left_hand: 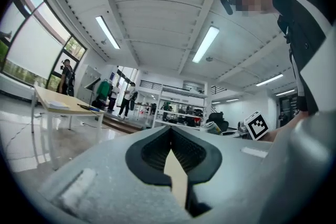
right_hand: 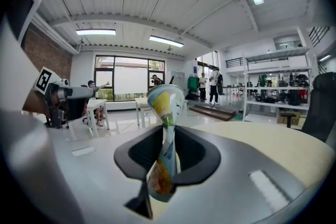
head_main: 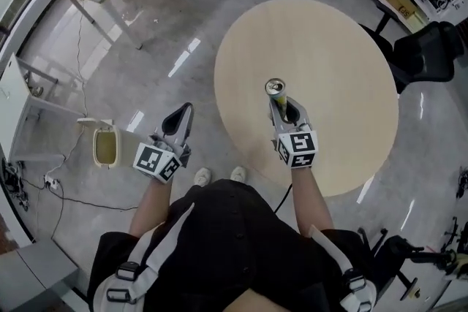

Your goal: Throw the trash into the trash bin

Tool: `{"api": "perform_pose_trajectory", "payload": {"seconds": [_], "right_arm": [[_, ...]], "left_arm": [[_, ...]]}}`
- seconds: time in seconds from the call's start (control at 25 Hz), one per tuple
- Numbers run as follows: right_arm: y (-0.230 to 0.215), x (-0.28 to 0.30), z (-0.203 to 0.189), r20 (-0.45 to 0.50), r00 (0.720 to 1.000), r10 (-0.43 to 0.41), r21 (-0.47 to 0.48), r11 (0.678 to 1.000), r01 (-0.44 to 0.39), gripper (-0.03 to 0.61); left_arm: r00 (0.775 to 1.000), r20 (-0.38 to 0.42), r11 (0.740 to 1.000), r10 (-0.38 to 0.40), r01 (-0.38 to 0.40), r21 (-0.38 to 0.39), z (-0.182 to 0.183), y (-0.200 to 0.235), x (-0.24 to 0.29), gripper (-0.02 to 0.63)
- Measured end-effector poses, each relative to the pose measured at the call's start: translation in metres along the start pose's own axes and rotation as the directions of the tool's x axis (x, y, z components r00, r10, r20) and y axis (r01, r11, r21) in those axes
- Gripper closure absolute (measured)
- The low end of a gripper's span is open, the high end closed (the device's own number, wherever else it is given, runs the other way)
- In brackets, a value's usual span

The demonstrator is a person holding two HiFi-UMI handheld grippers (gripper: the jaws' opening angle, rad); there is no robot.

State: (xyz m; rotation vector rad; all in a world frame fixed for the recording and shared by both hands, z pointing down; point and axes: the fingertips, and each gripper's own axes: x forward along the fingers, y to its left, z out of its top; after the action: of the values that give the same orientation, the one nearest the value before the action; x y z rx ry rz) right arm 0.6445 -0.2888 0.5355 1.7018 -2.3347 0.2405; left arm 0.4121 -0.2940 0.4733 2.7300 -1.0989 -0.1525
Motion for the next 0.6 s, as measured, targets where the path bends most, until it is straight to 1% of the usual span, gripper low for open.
{"api": "perform_pose_trajectory", "payload": {"seconds": [0.12,0.2,0.32,0.44,0.52,0.6], "right_arm": [[0.031,0.021,0.016,0.04,0.994,0.097,-0.002,0.995,-0.097,0.503],[0.053,0.033,0.025,0.059,0.988,0.143,-0.004,0.99,-0.144,0.503],[0.088,0.046,0.037,0.085,0.977,0.195,-0.023,0.981,-0.194,0.503],[0.112,0.055,0.05,0.117,0.967,0.227,-0.034,0.974,-0.224,0.503],[0.13,0.061,0.059,0.129,0.962,0.24,-0.026,0.971,-0.239,0.505],[0.159,0.068,0.066,0.136,0.956,0.26,-0.028,0.965,-0.259,0.505]], "left_arm": [[0.993,0.023,0.994,0.112,-0.112,0.005,0.011,0.026,-0.034,0.614],[0.986,0.044,0.987,0.16,-0.16,0.002,0.018,0.042,-0.055,0.614],[0.976,0.078,0.978,0.206,-0.207,0.003,0.027,0.062,-0.082,0.614],[0.964,0.121,0.971,0.235,-0.238,0.01,0.041,0.073,-0.105,0.614],[0.958,0.133,0.965,0.254,-0.26,0.032,0.051,0.081,-0.121,0.614],[0.946,0.14,0.954,0.291,-0.299,0.034,0.058,0.099,-0.142,0.614]]}}
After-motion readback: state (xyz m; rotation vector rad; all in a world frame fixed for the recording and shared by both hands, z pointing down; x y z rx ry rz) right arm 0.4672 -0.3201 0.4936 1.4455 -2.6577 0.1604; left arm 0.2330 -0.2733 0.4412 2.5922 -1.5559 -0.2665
